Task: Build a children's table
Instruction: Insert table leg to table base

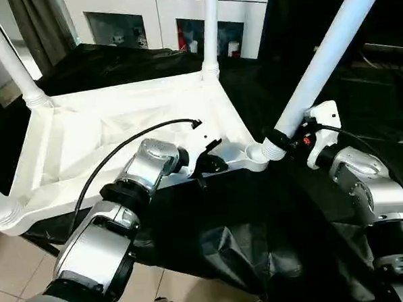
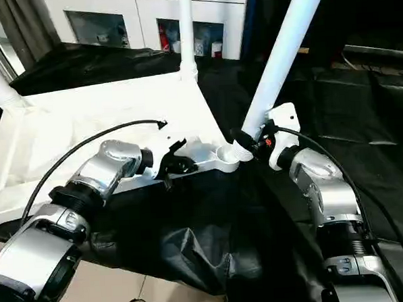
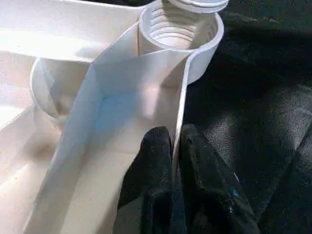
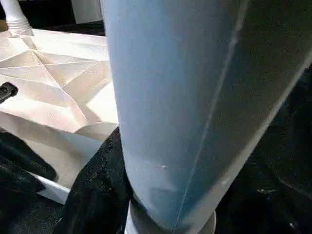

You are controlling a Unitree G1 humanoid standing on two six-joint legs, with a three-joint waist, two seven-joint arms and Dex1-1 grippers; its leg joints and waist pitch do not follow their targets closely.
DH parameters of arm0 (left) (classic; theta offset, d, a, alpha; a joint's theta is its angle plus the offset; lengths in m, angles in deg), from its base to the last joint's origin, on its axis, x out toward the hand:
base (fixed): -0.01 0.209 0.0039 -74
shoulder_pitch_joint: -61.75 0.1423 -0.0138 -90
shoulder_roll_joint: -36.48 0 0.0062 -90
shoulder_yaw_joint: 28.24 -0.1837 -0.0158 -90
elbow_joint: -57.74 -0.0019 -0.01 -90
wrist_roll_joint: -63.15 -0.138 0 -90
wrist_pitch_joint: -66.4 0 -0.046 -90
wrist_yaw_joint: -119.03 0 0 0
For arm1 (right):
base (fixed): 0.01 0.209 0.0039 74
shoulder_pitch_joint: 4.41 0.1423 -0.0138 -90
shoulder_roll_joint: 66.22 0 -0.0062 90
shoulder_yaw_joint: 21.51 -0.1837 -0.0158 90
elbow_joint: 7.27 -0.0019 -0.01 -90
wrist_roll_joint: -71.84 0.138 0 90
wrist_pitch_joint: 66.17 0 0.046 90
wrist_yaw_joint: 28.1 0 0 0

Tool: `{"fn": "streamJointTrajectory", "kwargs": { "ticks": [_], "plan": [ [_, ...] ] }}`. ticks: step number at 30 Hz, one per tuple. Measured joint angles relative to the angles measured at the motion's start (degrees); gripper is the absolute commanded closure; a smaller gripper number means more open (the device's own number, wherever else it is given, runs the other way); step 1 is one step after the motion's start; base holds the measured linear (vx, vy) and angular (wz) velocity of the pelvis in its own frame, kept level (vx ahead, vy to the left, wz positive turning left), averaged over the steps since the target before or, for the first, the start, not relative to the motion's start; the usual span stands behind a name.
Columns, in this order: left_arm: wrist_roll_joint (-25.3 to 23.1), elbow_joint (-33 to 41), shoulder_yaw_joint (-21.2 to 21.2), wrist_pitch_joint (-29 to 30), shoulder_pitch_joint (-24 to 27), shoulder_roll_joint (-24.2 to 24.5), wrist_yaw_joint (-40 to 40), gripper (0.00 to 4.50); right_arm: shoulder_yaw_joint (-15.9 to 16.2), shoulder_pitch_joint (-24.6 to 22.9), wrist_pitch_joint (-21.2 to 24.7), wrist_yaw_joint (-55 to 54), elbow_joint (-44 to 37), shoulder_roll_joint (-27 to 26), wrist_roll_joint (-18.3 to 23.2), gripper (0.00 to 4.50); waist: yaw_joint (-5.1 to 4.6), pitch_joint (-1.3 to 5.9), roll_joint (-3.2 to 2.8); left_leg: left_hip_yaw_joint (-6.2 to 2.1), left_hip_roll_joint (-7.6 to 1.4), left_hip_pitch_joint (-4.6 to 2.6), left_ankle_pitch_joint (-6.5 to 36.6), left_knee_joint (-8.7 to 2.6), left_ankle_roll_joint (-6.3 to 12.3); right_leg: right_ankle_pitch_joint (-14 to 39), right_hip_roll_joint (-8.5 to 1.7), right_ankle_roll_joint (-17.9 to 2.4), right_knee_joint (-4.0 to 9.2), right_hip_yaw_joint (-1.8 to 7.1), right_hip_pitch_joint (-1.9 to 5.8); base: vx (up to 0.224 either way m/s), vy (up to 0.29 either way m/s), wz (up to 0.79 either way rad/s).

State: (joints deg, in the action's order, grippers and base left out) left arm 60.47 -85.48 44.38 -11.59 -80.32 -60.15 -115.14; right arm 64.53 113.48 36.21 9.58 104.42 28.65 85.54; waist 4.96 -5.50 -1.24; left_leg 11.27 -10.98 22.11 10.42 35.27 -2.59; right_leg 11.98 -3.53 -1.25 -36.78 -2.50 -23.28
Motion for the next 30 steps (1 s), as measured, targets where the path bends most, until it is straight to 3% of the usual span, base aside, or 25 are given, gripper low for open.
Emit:
{"fn": "streamJointTrajectory", "kwargs": {
  "ticks": [11,18,24,27,30],
  "plan": [
    [-0.9,0.4,-0.5,-2.9,0.5,1.1,-3.7,4.50,0.2,0.2,0.0,0.4,0.0,-0.1,0.1,2.63,-0.52,0.00,0.00,0.01,0.00,-0.02,-0.1,-0.21,0.26,0.0,0.02,0.0,0.14,-0.02,0.00,0.000,0.000,0.00],
    [1.3,8.7,-1.8,-4.0,6.2,6.2,-15.4,4.50,1.3,0.3,1.4,2.0,-0.9,-0.4,0.2,2.63,0.04,0.02,-0.03,0.05,-0.02,-0.02,-0.1,-0.34,0.25,0.0,0.02,0.0,0.24,-0.05,0.00,0.000,0.000,0.00],
    [1.1,11.0,-2.2,-5.8,7.7,8.1,-16.4,4.50,2.1,-0.4,2.6,2.5,-2.5,-1.3,0.5,2.63,0.11,0.02,-0.02,0.10,0.00,0.00,0.0,-0.32,0.02,0.0,0.00,0.0,0.24,0.01,0.00,0.000,0.000,0.00],
    [0.9,11.4,-1.9,-6.0,8.0,8.2,-15.5,3.94,2.1,-0.5,2.6,2.5,-2.9,-1.6,0.5,2.63,0.03,0.01,-0.01,0.11,0.00,-0.02,0.0,-0.33,0.01,0.0,0.00,0.0,0.24,0.01,0.00,0.000,0.000,0.00],
    [0.9,13.1,-1.6,-5.2,9.2,8.6,-15.4,3.84,2.2,-0.6,2.8,2.6,-3.3,-1.9,0.7,2.63,-0.05,0.02,0.00,0.10,-0.01,-0.02,0.0,-0.35,0.01,0.0,0.01,0.0,0.24,-0.01,-0.02,0.000,0.000,0.00]
  ]
}}
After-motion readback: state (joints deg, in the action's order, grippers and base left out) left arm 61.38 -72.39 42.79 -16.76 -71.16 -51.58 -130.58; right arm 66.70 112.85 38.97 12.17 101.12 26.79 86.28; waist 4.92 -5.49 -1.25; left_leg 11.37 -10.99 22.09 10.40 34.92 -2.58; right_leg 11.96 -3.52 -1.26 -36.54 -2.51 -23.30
